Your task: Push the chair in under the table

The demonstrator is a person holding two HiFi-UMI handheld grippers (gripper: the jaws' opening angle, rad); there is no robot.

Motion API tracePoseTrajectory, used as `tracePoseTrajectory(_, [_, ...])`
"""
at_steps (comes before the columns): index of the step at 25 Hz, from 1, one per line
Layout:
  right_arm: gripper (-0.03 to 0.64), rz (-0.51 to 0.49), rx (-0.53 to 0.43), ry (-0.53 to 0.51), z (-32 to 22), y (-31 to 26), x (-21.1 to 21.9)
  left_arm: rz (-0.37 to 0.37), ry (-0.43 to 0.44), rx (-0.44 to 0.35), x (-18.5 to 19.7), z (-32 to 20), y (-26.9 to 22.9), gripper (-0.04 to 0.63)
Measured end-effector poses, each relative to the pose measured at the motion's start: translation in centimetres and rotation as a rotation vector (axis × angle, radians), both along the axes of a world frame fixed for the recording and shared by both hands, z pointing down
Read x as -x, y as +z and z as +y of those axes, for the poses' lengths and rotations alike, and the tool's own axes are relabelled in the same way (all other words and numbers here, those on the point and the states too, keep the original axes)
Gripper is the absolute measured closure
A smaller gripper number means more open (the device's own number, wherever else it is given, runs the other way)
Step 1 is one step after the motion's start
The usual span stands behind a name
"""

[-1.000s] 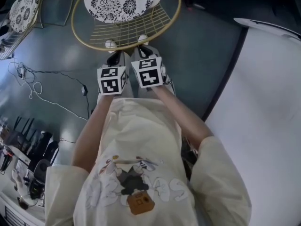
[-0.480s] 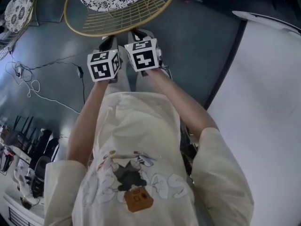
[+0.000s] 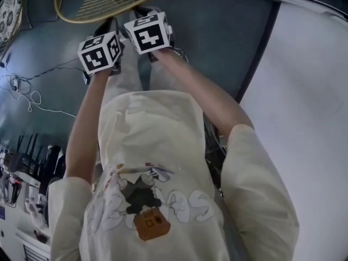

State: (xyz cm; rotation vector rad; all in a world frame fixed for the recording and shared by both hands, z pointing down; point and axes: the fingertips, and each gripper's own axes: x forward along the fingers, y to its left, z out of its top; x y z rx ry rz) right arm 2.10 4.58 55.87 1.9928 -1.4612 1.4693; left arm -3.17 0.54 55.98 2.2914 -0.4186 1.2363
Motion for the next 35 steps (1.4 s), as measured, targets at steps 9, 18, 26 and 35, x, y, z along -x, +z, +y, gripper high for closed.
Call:
tracePoseTrajectory(9, [0.606,-0.034,0.011,0.043,1.1,1.0,-0.4,0.008,-0.023,-0.007,-0.8,0.5,0.8,0.583])
tracePoseTrajectory(18, [0.606,0.003,-0.049,0.099,1.7,2.8,1.4,0.021,-0.031,-0.028,1.8,1.5,2.6,0.583])
tracePoseTrajectory(26, [0.606,0.008,-0.070,0.151,3.6,2.6,3.2,0.030,-0.004,-0.051,3.6,3.3,2.4,0.583])
tracePoseTrajectory(35, [0.606,0.022,-0.083,0.178,2.4,2.7,1.7,0.050,-0.021,-0.043,2.0,2.0,2.6,0.583])
